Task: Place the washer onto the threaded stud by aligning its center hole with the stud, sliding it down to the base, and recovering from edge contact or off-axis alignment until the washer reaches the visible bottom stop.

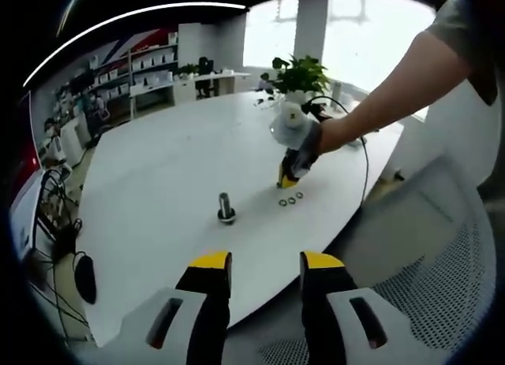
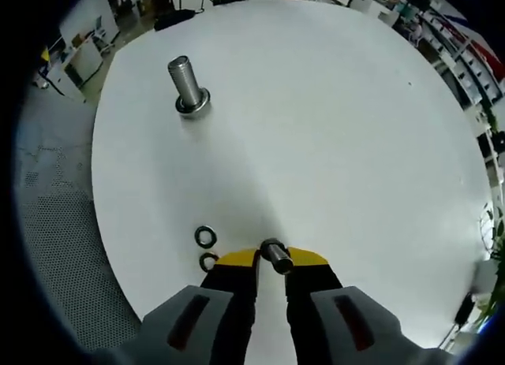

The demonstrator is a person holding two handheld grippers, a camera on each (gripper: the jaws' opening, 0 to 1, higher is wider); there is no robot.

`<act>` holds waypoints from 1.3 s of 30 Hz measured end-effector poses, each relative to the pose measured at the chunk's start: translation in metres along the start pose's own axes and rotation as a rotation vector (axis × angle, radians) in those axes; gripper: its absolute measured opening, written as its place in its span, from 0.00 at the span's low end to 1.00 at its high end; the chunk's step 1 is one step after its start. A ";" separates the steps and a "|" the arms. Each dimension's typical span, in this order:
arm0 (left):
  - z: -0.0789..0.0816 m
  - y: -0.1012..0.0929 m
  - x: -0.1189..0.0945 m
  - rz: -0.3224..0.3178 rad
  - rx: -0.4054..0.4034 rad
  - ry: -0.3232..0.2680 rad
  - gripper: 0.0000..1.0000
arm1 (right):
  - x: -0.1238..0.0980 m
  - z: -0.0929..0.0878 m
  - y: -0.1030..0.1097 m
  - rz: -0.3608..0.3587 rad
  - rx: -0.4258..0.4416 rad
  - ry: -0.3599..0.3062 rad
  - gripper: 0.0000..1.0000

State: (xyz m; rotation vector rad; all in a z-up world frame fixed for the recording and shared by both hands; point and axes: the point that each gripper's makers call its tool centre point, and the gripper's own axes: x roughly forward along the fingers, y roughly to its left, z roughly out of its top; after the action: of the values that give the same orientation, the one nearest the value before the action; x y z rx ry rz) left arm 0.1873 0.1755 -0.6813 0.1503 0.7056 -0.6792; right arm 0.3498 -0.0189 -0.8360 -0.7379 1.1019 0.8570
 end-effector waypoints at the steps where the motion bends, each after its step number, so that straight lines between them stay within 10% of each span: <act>1: -0.001 0.000 0.000 0.002 0.002 0.004 0.33 | 0.000 0.000 0.000 0.000 0.006 -0.001 0.16; 39: -0.008 0.009 0.000 0.051 -0.020 0.038 0.34 | -0.012 -0.040 0.040 0.108 -0.115 -0.002 0.22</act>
State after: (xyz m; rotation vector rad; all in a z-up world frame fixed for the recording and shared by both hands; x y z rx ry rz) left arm 0.1888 0.1853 -0.6878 0.1628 0.7421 -0.6217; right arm 0.2954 -0.0359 -0.8397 -0.7780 1.1054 1.0198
